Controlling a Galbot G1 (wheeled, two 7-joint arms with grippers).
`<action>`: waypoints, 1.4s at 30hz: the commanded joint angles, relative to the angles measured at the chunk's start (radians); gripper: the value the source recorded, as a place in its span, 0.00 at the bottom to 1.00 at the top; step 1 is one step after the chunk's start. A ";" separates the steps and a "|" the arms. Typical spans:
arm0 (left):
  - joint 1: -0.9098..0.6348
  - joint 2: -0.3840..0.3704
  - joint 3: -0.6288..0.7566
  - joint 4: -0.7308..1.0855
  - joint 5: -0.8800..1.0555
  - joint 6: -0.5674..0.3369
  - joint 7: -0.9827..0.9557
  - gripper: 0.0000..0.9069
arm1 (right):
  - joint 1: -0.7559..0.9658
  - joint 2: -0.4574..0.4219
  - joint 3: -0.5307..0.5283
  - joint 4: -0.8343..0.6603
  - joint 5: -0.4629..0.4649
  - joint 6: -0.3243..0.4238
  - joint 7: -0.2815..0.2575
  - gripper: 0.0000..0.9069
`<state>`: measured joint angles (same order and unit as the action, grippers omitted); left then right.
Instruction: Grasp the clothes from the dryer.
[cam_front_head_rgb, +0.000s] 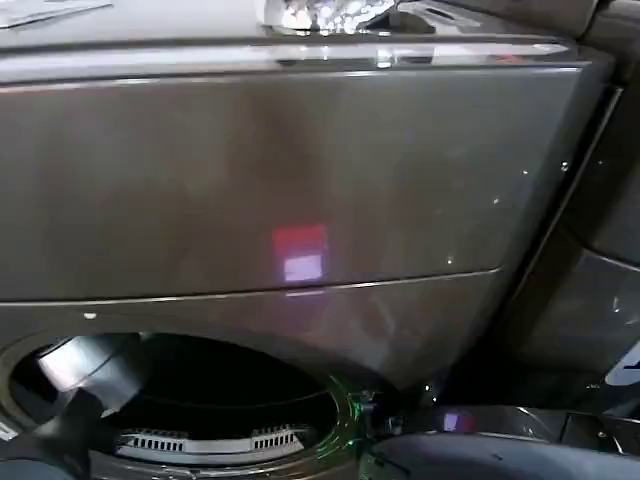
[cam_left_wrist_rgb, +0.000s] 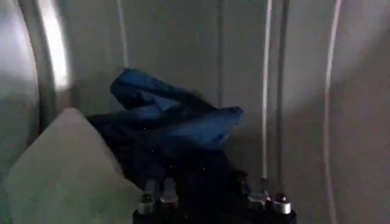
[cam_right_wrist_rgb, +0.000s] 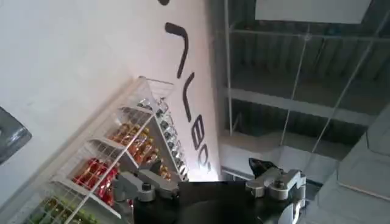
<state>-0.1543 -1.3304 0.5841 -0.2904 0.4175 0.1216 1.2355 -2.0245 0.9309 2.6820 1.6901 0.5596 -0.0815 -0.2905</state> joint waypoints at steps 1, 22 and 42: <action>0.020 0.010 -0.052 -0.051 -0.089 0.033 -0.069 0.00 | 0.002 0.003 -0.001 0.001 0.001 0.001 0.000 1.00; 0.298 0.095 -0.506 -0.487 -0.489 0.201 -0.703 0.00 | 0.023 0.003 -0.025 0.020 0.006 0.001 0.004 1.00; 0.569 0.075 -0.715 -0.806 -0.753 -0.036 -1.257 0.00 | 0.042 0.000 -0.034 0.016 0.007 0.006 0.015 1.00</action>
<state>0.3032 -1.2457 -0.0560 -0.9499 -0.2217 0.1893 0.2500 -1.9813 0.9330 2.6440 1.7105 0.5660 -0.0762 -0.2819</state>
